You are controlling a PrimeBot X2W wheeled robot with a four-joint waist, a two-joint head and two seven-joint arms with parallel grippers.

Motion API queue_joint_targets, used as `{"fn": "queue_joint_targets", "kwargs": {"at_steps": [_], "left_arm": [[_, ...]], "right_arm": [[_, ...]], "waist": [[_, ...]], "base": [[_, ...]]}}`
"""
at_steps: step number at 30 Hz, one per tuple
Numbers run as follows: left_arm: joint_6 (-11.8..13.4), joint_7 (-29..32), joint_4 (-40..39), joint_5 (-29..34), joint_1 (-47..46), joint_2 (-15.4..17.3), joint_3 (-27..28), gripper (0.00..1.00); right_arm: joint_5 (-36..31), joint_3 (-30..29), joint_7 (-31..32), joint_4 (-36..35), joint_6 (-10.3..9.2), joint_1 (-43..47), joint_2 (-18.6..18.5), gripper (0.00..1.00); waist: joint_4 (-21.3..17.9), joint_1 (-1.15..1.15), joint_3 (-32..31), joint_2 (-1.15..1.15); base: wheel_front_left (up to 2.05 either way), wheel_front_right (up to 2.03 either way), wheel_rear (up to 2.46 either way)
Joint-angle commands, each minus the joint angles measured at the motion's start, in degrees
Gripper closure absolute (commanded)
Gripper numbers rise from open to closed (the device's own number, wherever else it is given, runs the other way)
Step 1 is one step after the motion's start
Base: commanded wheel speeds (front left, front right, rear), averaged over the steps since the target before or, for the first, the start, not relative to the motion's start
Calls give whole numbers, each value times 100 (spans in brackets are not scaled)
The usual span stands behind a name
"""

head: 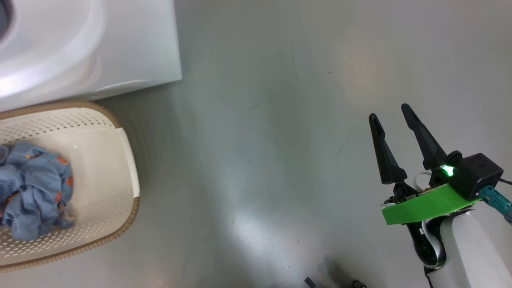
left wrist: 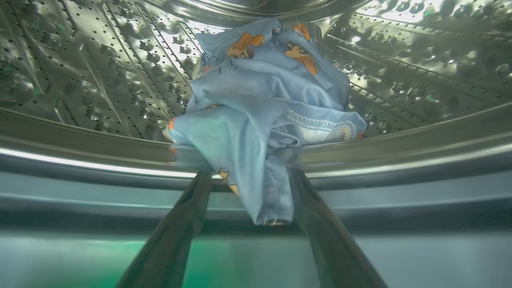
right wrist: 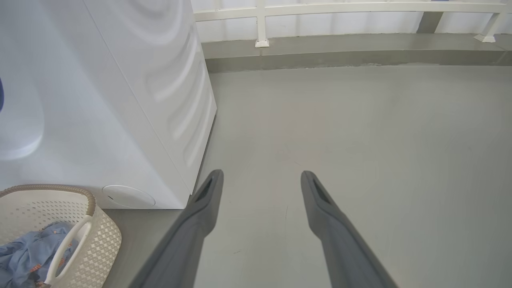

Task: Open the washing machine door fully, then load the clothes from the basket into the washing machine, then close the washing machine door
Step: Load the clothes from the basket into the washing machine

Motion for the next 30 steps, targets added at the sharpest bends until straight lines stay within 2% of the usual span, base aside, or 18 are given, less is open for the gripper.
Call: {"fn": "queue_joint_targets", "kwargs": {"at_steps": [1,6,7,8,19,30], "left_arm": [[67,-22,-106,-42,-95,301,20,0],[157,-30,-105,-42,-153,285,-27,0],[183,-32,-105,-36,-159,287,-41,43],[226,-43,-105,-18,-163,293,-64,100],[478,-349,-203,-19,-418,363,-125,100],[854,-768,-477,52,-1249,544,-180,100]], "right_arm": [[-31,104,-43,-140,9,91,-39,0],[-27,132,-43,-139,9,90,2,0],[-26,138,-43,-137,9,90,8,0],[-25,145,-43,-133,9,89,12,0],[-18,166,-43,-127,9,112,14,0],[16,263,-43,-191,9,45,3,0]], "waist": [[-26,0,43,0],[-81,0,107,0],[-91,0,113,0],[-101,0,116,0],[-159,0,120,0],[-349,0,567,0]], "base": [[0,0,0],[0,0,0],[0,0,0],[0,0,0],[0,0,0],[0,0,0]]}}
